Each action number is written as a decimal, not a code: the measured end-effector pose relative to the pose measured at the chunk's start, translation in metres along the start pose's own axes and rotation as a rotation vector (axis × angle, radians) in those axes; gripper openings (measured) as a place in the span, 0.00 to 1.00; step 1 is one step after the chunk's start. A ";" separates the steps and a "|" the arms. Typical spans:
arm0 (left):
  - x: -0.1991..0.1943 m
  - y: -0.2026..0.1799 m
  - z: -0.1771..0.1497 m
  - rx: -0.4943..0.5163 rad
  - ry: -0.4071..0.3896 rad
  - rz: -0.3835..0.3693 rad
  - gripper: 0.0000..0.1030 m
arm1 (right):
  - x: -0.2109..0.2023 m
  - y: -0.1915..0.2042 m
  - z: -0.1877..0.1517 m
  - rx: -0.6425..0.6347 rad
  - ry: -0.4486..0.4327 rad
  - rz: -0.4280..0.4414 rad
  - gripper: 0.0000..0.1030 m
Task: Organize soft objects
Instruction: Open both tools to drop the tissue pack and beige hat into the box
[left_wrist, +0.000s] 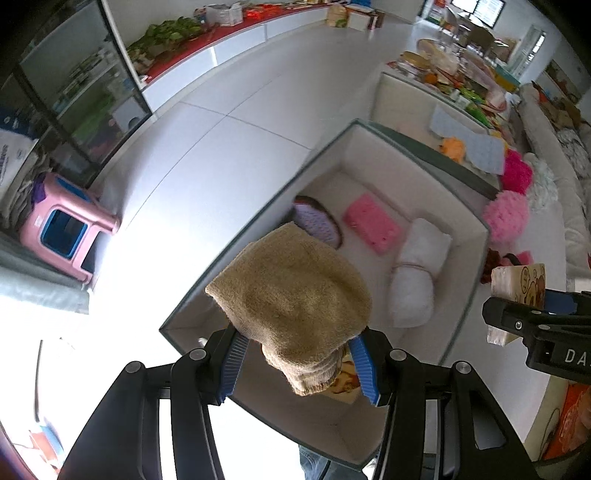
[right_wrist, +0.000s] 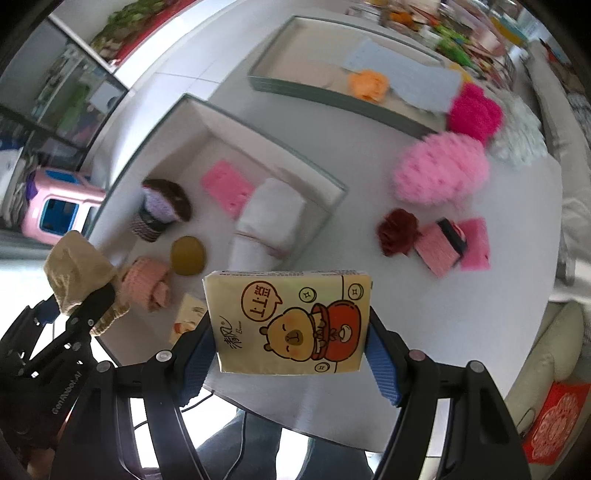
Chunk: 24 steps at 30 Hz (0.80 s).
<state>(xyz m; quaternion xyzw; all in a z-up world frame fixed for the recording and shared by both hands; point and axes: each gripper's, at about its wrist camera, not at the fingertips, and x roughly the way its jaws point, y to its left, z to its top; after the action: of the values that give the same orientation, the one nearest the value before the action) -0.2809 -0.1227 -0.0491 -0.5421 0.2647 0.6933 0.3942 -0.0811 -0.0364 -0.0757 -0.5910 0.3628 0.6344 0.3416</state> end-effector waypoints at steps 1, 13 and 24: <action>0.001 0.003 -0.001 -0.006 0.003 0.003 0.52 | 0.001 0.005 0.002 -0.011 0.001 0.003 0.74; 0.016 0.013 0.001 -0.010 0.035 0.015 0.52 | 0.007 0.048 0.013 -0.089 0.011 0.020 0.74; 0.032 0.011 0.003 -0.012 0.073 0.004 0.52 | 0.020 0.059 0.022 -0.080 0.039 0.029 0.74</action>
<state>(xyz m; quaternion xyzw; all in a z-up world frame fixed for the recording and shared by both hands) -0.2948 -0.1185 -0.0793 -0.5688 0.2760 0.6755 0.3795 -0.1443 -0.0465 -0.0912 -0.6110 0.3523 0.6415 0.3016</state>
